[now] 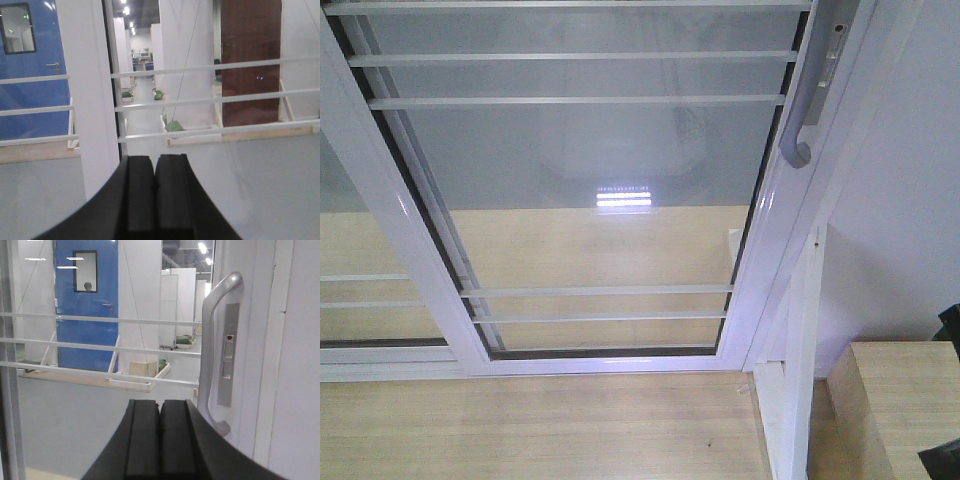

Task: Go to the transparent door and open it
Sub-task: 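Approach the door and stop in front of the silver handle, then raise the right gripper open toward the silver door handle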

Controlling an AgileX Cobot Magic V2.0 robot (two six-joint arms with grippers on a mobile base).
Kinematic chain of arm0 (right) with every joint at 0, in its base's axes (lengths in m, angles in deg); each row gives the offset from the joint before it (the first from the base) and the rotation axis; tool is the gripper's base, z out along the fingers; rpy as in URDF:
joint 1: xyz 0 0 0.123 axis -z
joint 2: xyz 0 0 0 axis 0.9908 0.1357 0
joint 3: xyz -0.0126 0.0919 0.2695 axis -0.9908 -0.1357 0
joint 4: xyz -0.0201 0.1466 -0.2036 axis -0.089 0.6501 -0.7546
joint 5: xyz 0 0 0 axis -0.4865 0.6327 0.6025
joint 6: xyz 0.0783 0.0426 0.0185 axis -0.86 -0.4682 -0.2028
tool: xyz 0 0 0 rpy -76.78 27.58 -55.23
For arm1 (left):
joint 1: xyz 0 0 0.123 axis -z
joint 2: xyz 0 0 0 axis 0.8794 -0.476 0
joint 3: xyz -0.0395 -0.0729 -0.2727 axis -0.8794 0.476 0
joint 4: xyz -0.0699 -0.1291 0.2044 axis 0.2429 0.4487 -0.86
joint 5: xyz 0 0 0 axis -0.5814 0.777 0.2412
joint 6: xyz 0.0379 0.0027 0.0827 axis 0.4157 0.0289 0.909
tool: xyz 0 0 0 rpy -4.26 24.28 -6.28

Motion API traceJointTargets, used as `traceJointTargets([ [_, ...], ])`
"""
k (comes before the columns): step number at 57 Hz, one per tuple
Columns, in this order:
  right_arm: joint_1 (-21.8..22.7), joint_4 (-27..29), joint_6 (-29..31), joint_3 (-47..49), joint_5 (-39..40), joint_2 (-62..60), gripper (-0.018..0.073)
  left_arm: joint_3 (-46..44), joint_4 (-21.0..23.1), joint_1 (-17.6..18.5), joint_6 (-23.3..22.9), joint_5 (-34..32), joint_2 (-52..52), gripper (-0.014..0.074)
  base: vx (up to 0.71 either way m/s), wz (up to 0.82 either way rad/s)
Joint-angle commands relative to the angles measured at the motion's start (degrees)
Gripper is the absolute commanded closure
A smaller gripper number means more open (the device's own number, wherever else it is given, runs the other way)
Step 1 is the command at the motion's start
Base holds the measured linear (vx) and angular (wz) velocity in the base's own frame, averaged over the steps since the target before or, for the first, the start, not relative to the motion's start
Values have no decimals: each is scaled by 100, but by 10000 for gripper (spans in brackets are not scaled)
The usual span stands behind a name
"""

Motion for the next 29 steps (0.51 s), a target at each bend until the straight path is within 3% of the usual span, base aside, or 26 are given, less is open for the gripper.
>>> traceJointTargets([
  [1,22,92,50,369,187,287,561,-135,88,8,-249,-495,-215,603,0,0],
  [12,28,116,72,1452,-89,1642,561,-1020,64,8,-223,-546,-1493,603,0,0],
  [29,28,116,219,3250,909,4582,561,-3072,70,8,-252,-1143,-4637,603,0,0],
])
